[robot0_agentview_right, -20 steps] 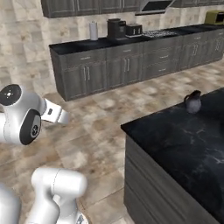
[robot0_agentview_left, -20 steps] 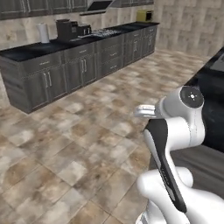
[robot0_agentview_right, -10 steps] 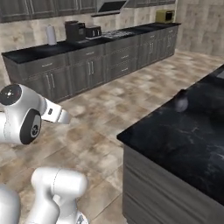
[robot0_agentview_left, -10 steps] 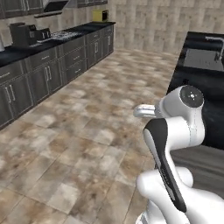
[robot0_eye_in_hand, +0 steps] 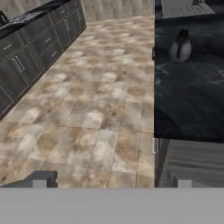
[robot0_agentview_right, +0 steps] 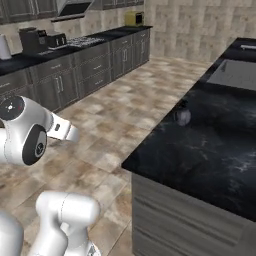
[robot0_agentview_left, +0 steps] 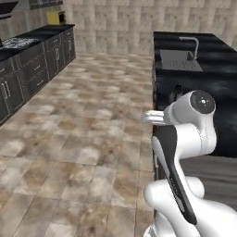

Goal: Move the pork loin and onion from the top shelf to the second highest shelf to make space. Then, place the pitcher from the counter on the cleared top shelf.

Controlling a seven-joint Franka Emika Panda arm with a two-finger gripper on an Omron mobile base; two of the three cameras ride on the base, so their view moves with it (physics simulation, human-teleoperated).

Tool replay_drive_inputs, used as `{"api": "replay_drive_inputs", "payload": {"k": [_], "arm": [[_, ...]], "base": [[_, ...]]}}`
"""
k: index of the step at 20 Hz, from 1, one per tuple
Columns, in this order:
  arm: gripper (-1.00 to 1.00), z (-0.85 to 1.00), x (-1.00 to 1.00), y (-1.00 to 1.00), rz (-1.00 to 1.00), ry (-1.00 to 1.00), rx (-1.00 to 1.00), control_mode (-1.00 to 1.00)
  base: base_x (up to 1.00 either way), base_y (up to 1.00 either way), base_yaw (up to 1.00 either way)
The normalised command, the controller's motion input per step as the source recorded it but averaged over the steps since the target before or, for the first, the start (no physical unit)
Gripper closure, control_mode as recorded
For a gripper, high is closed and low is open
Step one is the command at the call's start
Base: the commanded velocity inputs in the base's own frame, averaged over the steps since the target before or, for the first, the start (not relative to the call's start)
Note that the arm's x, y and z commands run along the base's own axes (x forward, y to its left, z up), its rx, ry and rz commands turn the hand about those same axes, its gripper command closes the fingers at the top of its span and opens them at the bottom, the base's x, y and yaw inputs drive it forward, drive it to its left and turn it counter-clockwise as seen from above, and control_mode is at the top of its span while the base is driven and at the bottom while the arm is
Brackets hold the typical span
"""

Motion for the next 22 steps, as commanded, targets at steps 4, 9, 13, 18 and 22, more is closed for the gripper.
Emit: {"api": "replay_drive_inputs", "payload": {"k": [4,9,13,18,22], "arm": [[-1.0,0.0,0.0,0.0,0.0,0.0,0.0,1.0],[-1.0,0.0,0.0,0.0,0.0,0.0,0.0,1.0],[-1.0,0.0,0.0,0.0,0.0,0.0,0.0,1.0],[-1.0,0.0,0.0,0.0,0.0,0.0,0.0,1.0],[-1.0,0.0,0.0,0.0,0.0,0.0,0.0,1.0]], "base": [[0.56,0.25,-0.42],[0.45,0.31,-0.39],[0.3,0.39,-0.35],[0.28,0.57,-0.33],[0.43,0.61,-0.35]]}}
